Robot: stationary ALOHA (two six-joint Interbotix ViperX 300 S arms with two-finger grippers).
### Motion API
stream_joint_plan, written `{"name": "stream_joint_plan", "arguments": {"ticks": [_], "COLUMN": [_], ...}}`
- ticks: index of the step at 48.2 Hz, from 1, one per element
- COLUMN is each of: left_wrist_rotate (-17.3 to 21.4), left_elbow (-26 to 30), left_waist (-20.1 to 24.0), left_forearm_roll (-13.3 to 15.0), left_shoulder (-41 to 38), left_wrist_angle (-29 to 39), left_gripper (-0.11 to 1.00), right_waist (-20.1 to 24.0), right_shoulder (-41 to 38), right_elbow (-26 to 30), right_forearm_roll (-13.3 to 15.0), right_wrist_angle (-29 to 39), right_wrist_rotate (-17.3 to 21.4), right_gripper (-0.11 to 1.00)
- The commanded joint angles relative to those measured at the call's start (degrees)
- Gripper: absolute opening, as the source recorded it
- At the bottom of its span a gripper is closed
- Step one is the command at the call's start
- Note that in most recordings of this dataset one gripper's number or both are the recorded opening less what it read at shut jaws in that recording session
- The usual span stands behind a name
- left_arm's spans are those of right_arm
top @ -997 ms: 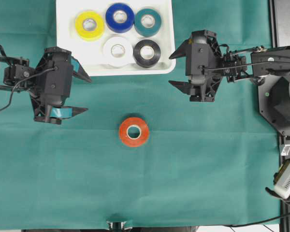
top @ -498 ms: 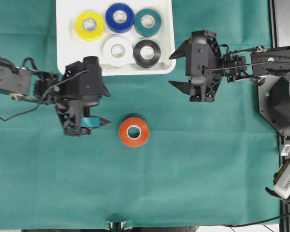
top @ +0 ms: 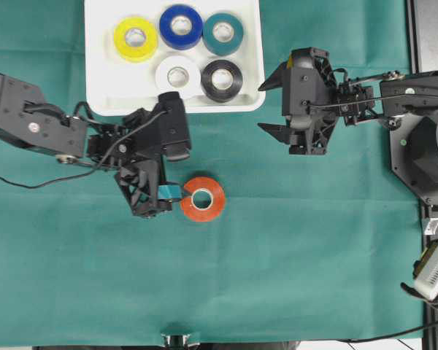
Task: Put the tape alternately from left to right into the white case.
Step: 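Reach the left gripper to the red tape roll and grasp it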
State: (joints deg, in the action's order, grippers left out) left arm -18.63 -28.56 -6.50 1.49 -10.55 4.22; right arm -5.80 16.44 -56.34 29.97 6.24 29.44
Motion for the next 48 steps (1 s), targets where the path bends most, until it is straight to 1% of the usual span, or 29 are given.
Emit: {"name": "stream_joint_plan", "arguments": {"ticks": [1, 7, 20, 25, 37, 48], "left_wrist_rotate": [-0.70, -1.67, -1.93, -2.90, -5.45, -5.54], "left_elbow": [2.72, 4.31, 8.09, 9.49, 11.34, 11.87], "left_waist": [-0.18, -0.18, -1.05, -1.05, -0.88, -0.70], "left_forearm_roll": [0.09, 0.18, 0.09, 0.09, 0.00, 0.00], "left_shoulder": [-0.35, -1.85, -4.83, -6.24, -9.40, -10.11], "left_wrist_angle": [0.62, 2.37, 6.68, 7.65, 9.49, 9.67], "left_gripper": [0.99, 0.99, 0.99, 0.99, 0.99, 0.98], "right_waist": [0.09, 0.09, 0.09, 0.09, 0.09, 0.09], "right_shoulder": [0.88, 0.88, 0.88, 0.88, 0.88, 0.88], "right_elbow": [0.35, 0.00, -0.35, -0.35, -0.97, -1.41], "right_forearm_roll": [0.09, 0.18, 0.18, 0.09, 0.09, 0.18], "right_wrist_angle": [-0.44, -0.44, -0.44, -0.44, -0.53, -1.58], "right_wrist_rotate": [-0.09, -0.09, -0.09, -0.09, -0.09, -0.09], "right_gripper": [0.92, 0.92, 0.92, 0.92, 0.92, 0.92]}}
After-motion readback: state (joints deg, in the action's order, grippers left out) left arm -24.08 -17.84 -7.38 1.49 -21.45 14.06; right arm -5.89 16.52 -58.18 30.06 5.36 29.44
